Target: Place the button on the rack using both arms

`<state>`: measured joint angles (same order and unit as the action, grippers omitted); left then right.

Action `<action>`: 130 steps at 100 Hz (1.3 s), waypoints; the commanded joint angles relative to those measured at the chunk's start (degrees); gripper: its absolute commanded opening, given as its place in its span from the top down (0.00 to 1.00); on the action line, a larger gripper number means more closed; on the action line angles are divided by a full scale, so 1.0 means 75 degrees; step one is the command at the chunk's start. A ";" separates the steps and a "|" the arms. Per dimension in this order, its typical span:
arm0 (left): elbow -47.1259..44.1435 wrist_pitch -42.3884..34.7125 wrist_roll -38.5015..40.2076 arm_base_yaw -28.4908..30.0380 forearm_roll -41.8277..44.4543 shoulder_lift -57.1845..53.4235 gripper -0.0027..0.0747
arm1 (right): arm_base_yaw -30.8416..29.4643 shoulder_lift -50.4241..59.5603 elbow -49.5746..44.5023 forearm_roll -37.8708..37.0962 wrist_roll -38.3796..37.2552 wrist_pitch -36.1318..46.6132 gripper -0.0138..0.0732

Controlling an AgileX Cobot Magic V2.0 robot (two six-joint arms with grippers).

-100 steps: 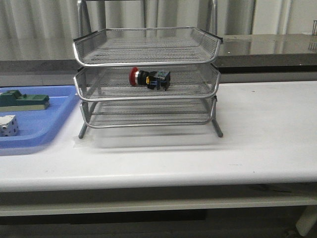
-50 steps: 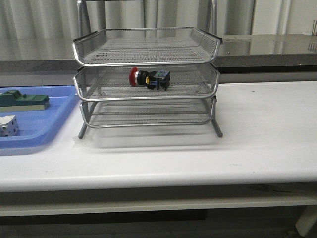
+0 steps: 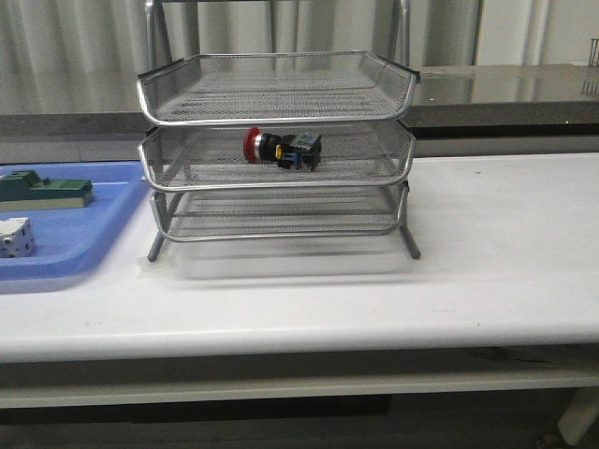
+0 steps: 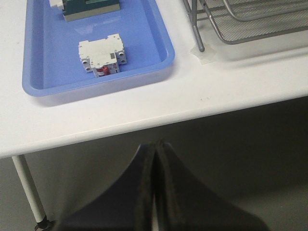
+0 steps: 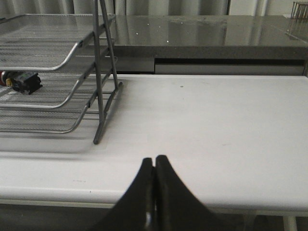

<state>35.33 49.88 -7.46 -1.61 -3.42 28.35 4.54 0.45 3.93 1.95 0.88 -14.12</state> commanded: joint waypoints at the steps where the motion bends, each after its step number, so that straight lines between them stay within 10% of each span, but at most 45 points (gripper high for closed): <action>1: 0.0196 -0.0533 0.0099 -0.0004 -0.0106 0.0034 0.99 | -0.0051 0.0172 -0.0109 0.0075 0.0006 0.0891 0.91; 130: 0.0196 -0.0533 0.0099 -0.0004 -0.0106 0.0034 0.99 | -0.0051 0.0172 -0.0590 0.0044 -0.0002 0.1276 0.91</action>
<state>35.33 49.88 -7.46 -1.61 -3.55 28.35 4.44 0.57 -1.66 2.17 0.88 -9.57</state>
